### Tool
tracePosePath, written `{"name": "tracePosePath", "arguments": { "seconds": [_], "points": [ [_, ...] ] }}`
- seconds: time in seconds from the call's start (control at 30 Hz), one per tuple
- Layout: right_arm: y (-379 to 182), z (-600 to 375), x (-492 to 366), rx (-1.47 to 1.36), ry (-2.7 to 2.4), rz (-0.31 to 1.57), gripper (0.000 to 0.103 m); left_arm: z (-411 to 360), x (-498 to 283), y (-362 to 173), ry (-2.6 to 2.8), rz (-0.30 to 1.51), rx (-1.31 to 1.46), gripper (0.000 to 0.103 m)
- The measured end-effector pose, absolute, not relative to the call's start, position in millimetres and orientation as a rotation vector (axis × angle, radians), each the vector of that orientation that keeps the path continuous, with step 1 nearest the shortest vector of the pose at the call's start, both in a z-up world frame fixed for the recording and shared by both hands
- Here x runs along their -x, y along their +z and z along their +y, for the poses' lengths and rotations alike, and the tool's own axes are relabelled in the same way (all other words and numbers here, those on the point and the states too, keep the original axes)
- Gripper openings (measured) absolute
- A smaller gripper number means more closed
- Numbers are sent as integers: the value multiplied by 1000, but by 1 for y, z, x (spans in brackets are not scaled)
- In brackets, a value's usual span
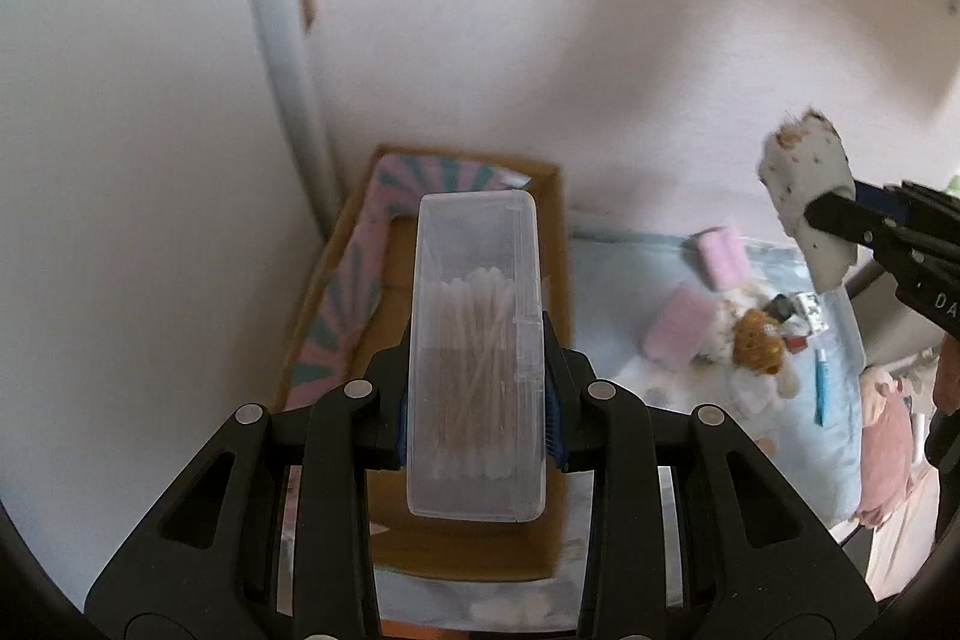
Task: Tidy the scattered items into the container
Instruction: 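Carry both items into the striped cardboard box and open both tools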
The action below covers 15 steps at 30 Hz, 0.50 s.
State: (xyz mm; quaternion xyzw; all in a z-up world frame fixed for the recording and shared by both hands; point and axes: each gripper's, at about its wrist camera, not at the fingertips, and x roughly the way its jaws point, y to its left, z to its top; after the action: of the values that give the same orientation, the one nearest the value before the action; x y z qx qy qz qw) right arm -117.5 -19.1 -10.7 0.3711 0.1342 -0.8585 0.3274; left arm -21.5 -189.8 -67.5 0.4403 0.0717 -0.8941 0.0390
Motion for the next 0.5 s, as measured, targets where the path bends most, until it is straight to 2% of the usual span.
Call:
{"name": "tracePosePath", "arguments": {
  "seconds": [0.23,0.5],
  "points": [
    [-50,-104,131,-1054,-2114,351,23,-216,21,-116,-2673,266,-1471,29],
    [-93,-150,149,-1154,-2059,362,23,-225,23,-160,-2616,257,-1589,29]
  ]
}}
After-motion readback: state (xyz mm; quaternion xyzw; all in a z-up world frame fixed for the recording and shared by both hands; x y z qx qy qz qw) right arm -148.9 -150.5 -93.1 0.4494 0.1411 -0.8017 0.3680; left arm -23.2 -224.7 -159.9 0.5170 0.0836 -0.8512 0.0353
